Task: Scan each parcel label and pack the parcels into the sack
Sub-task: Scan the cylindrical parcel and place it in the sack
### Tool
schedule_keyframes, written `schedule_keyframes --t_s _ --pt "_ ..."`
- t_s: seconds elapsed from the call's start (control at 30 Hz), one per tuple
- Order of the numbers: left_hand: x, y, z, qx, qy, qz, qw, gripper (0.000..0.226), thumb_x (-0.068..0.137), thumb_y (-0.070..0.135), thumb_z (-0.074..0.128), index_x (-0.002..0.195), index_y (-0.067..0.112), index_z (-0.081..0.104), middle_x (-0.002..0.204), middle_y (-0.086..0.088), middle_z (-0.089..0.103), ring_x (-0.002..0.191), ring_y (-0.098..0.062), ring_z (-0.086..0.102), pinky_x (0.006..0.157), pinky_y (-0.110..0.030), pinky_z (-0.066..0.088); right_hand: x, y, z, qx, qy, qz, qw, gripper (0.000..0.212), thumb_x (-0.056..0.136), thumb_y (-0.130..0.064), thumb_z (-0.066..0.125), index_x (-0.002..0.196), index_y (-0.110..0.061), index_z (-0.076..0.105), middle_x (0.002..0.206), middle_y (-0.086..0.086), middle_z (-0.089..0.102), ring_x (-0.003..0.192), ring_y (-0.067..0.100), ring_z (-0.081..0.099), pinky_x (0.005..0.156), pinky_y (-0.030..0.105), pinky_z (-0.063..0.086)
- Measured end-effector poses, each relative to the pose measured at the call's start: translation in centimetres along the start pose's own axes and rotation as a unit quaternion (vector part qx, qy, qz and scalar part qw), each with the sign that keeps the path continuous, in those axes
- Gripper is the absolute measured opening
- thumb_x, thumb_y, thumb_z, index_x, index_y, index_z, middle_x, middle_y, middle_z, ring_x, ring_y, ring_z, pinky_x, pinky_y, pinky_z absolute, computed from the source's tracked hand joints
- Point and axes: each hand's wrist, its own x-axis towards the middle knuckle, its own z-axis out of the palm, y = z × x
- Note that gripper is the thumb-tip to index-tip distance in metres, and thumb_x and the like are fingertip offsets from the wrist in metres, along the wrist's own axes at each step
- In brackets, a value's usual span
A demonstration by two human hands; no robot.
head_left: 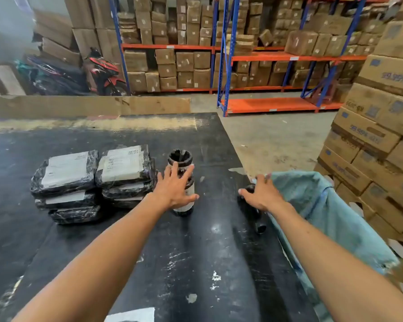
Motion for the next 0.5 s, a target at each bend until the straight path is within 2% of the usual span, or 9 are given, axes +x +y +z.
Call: schedule_keyframes --t_s 0.03,0.07,0.17,0.27,0.37,0.4,0.43,0.5 --pt "0.3 0.0 0.4 0.013 -0.012 0.007 1.000 0.099 0.089 0.070 0.055 0.161 0.040 -0.005 0.167 -0.022 -0.009 0.152 -0.045 0.002 0.120 -0.062 0.016 0.1 0.3 0.8 0.000 -0.013 0.015 1.000 0.094 0.099 -0.060 0.060 0.166 -0.013 0.014 0.175 0.022 -0.005 0.158 0.042 0.025 0.119 0.053 0.038" --pt "0.5 0.0 0.5 0.023 -0.011 0.008 1.000 0.097 0.089 0.066 0.057 0.160 0.043 -0.005 0.167 -0.021 -0.010 0.152 -0.046 0.001 0.119 -0.062 0.019 0.3 0.6 1.4 0.012 -0.018 0.028 0.999 0.097 0.100 -0.057 0.061 0.168 -0.014 0.008 0.175 0.023 -0.005 0.157 0.043 0.027 0.120 0.053 0.037" --pt "1.1 -0.1 1.6 0.050 0.008 0.005 0.999 0.091 0.091 0.051 0.062 0.160 0.042 0.005 0.164 -0.022 0.002 0.145 -0.047 0.014 0.110 -0.057 0.038 0.9 1.5 3.9 0.063 -0.013 0.047 0.997 0.099 0.101 -0.046 0.065 0.168 -0.019 -0.003 0.168 0.028 0.023 0.148 0.047 0.040 0.115 0.053 0.039" --pt "1.3 0.1 1.6 0.092 0.002 0.011 0.996 0.091 0.087 0.051 0.068 0.158 0.043 0.012 0.154 -0.021 0.014 0.134 -0.046 0.027 0.093 -0.053 0.051 1.8 2.2 5.1 0.098 0.020 0.038 0.994 0.092 0.101 -0.032 0.066 0.168 -0.018 0.004 0.156 0.028 0.048 0.138 0.047 0.052 0.107 0.049 0.044" --pt "1.2 -0.5 0.8 0.157 -0.026 0.015 0.987 0.109 0.079 0.053 0.077 0.158 0.048 0.002 0.149 -0.020 0.018 0.127 -0.044 0.037 0.087 -0.048 0.052 2.5 3.0 5.5 0.162 0.038 0.055 0.984 0.084 0.098 -0.025 0.070 0.164 -0.017 0.019 0.144 0.025 0.060 0.130 0.046 0.059 0.105 0.046 0.047" --pt "1.1 -0.8 0.5 0.177 -0.032 0.023 0.983 0.114 0.078 0.054 0.078 0.157 0.049 -0.003 0.150 -0.020 0.018 0.125 -0.044 0.040 0.087 -0.047 0.052 2.6 3.0 5.6 0.197 0.038 0.062 0.978 0.080 0.097 -0.025 0.072 0.161 -0.016 0.025 0.137 0.024 0.065 0.119 0.044 0.067 0.101 0.044 0.051" --pt "1.0 -1.2 0.2 0.193 -0.040 0.032 0.980 0.117 0.078 0.056 0.078 0.157 0.050 -0.008 0.151 -0.021 0.017 0.123 -0.045 0.042 0.087 -0.046 0.052 2.5 2.9 5.7 0.242 0.034 0.070 0.967 0.075 0.096 -0.024 0.073 0.156 -0.017 0.030 0.128 0.022 0.070 0.099 0.040 0.075 0.091 0.042 0.057" --pt "0.7 -1.9 -0.3 0.215 -0.054 0.051 0.974 0.116 0.079 0.061 0.075 0.156 0.052 -0.011 0.154 -0.022 0.015 0.121 -0.045 0.047 0.088 -0.046 0.051 2.2 2.2 5.6 0.361 0.018 0.078 0.929 0.062 0.094 -0.018 0.073 0.145 -0.017 0.038 0.113 0.018 0.075 0.058 0.028 0.071 0.066 0.039 0.060"
